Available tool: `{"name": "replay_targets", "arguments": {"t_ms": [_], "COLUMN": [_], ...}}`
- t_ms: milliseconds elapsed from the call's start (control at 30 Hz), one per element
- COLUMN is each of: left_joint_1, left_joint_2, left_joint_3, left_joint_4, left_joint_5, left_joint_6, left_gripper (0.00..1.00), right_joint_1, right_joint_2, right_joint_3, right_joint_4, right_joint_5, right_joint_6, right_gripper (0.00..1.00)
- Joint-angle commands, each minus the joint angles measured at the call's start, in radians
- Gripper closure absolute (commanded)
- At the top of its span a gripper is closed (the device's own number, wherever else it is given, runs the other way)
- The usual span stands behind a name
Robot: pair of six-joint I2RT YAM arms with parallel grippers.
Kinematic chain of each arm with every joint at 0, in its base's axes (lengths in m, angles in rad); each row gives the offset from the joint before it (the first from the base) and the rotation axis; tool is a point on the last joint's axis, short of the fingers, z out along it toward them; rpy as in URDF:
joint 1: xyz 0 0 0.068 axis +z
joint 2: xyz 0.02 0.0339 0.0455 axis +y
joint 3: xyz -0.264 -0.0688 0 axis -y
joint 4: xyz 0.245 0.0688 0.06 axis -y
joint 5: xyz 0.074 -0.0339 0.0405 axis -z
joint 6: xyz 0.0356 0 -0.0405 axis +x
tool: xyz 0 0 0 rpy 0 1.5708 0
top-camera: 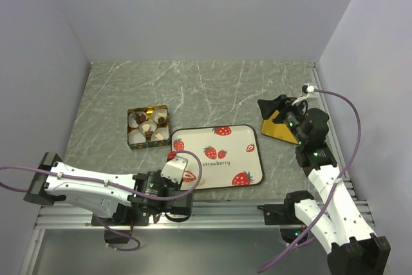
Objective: Pack the chocolate
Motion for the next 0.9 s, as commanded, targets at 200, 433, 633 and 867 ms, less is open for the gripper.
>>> {"name": "replay_targets", "arguments": {"t_ms": [200, 433, 633, 867], "left_joint_1": [-0.010, -0.016, -0.016, -0.017], "left_joint_2": [0.009, 0.017, 0.029, 0.006], "left_joint_3": [-0.027, 0.014, 0.054, 0.086], "left_joint_4": [-0.037, -0.037, -0.040, -0.038], "left_joint_5": [0.074, 0.058, 0.053, 0.045], "left_joint_6": [0.029, 0.052, 0.074, 0.091], "left_gripper": [0.59, 0.58, 0.58, 0.59], "right_joint_1": [0.007, 0.005, 0.007, 0.007], "right_joint_2": [-0.013, -0.016, -0.013, -0.013], "right_joint_3": [0.056, 0.056, 0.057, 0.060], "right_joint_4": [0.019, 0.018, 0.019, 0.016], "right_joint_5": [-0.004, -0.003, -0.004, -0.003], "right_joint_6": [-0.015, -0.015, -0.014, -0.015], "right_gripper": [0.24, 0.24, 0.24, 0.24]}}
